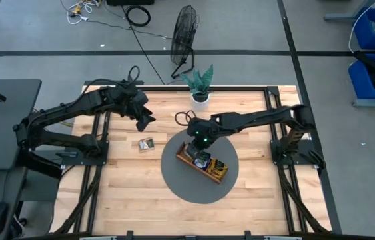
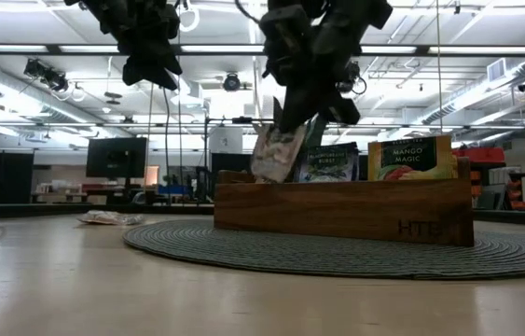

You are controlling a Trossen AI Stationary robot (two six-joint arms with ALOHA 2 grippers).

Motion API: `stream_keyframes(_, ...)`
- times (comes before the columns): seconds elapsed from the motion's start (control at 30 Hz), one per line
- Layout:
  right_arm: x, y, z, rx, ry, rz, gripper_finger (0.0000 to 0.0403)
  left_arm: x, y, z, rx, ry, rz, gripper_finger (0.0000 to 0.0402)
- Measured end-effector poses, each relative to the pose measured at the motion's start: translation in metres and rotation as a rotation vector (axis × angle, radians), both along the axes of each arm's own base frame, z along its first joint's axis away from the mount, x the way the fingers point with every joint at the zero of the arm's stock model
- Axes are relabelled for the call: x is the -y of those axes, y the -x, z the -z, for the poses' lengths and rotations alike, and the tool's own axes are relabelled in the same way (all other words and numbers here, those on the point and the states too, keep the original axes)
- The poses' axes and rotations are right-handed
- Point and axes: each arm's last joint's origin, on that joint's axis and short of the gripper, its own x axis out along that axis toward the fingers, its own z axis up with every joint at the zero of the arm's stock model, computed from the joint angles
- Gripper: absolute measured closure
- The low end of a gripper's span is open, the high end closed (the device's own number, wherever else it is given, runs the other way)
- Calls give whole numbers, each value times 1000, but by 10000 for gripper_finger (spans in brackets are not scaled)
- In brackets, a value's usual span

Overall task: Pick & Place Tea
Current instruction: Put the brown tea bag into the left section of the wooden organizer

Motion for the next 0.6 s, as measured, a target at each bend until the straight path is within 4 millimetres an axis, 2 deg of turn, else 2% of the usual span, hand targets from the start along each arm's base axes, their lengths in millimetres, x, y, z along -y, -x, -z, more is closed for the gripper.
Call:
stream_keyframes(0.4,3,-8,26,-79,55,10,403,0,0,0,0,3,-3,207)
stream_keyframes(0.6,4,-12,25,-34,84,16,403,0,0,0,1,3,-3,207)
